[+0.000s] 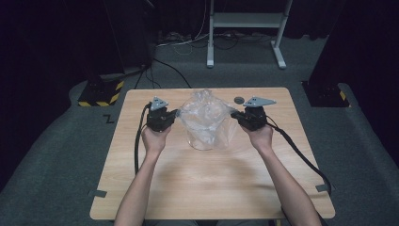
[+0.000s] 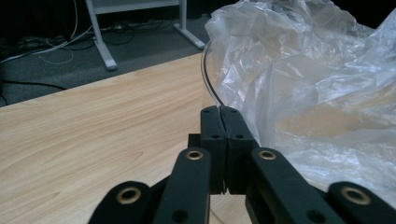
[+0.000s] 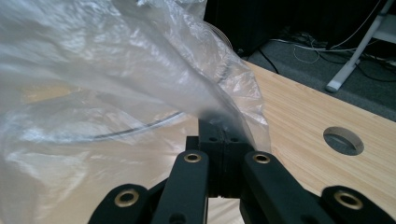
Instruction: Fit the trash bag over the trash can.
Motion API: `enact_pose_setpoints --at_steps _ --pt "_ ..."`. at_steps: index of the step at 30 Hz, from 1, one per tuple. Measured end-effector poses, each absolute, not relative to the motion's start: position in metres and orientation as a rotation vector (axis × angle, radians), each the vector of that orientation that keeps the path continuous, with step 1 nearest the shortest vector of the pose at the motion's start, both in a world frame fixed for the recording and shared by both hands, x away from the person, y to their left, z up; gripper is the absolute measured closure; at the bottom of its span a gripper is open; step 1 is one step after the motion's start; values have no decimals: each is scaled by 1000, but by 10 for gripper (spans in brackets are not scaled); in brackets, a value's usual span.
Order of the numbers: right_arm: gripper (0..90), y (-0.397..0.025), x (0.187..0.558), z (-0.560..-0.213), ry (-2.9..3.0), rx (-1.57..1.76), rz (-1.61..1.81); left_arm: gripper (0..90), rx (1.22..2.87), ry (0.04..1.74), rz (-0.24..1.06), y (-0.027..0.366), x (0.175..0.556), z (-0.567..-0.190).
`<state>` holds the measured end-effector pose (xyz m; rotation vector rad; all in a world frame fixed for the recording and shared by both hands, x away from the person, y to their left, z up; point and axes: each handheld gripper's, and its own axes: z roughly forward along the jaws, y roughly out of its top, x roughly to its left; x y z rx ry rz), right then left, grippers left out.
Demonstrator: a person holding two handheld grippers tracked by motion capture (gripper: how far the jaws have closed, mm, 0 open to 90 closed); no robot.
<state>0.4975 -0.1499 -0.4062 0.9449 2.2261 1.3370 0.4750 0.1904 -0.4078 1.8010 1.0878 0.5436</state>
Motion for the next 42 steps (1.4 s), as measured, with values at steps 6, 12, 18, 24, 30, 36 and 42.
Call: enact_pose_setpoints --at_steps 6,12,18,24,30,36,42 --pt "885 -152 493 -401 2205 931 1355 725 1777 1114 502 197 467 -401" --pt "885 -154 487 -394 2193 922 1377 529 1725 1105 448 203 450 -383" --pt "888 -150 486 -390 2198 914 1393 408 1755 1014 349 193 435 -367" --pt "889 -141 487 -389 2219 901 1396 401 1880 965 398 171 423 -364" --pt "872 -141 489 -391 2220 903 1408 675 1965 999 507 164 425 -371" --pt "791 -135 488 -390 2243 872 1421 856 1943 1032 526 173 431 -375" --pt "733 -124 489 -394 2270 849 1407 883 1888 1059 589 179 440 -382"
